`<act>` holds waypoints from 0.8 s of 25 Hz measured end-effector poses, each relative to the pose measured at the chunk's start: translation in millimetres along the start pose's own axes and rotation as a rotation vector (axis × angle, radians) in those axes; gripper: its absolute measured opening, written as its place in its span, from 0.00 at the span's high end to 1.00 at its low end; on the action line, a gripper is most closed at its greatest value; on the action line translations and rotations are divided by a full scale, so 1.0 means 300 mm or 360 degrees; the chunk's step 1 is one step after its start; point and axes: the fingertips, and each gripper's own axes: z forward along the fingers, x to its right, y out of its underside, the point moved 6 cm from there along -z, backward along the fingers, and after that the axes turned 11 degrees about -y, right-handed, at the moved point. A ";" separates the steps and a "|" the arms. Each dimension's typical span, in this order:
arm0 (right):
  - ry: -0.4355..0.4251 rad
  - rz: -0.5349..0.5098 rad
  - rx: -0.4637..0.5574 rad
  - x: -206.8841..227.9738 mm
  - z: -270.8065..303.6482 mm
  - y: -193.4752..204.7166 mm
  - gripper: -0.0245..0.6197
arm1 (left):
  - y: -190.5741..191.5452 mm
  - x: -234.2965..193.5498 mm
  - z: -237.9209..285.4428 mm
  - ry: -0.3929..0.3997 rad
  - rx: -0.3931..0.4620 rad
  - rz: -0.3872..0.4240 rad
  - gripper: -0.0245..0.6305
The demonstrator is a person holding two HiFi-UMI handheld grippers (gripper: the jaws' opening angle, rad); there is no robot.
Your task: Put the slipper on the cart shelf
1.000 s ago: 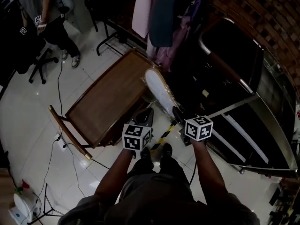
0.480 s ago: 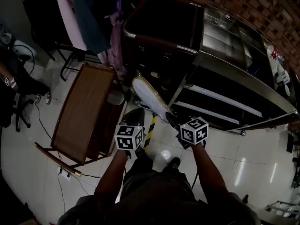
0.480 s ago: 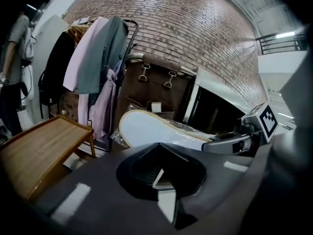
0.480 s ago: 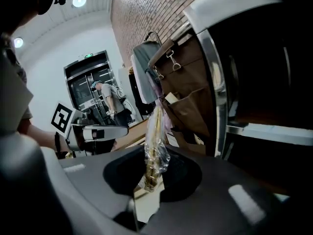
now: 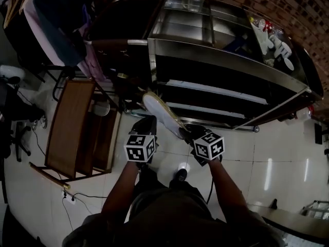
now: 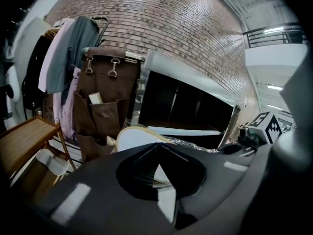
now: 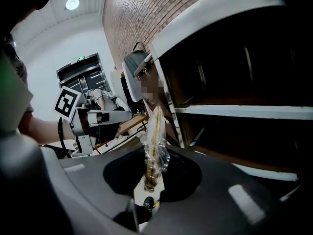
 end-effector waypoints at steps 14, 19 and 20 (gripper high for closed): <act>0.0612 0.0407 0.0207 0.361 -0.638 0.383 0.88 | 0.164 0.666 0.289 0.0456 -0.0185 0.0250 0.95; 0.0811 0.0568 0.0338 0.515 -0.737 0.485 0.88 | 0.240 0.808 0.420 0.0613 -0.0272 0.0345 0.95; 0.0841 0.0591 0.0371 0.555 -0.747 0.501 0.87 | 0.253 0.832 0.451 0.0644 -0.0284 0.0363 0.95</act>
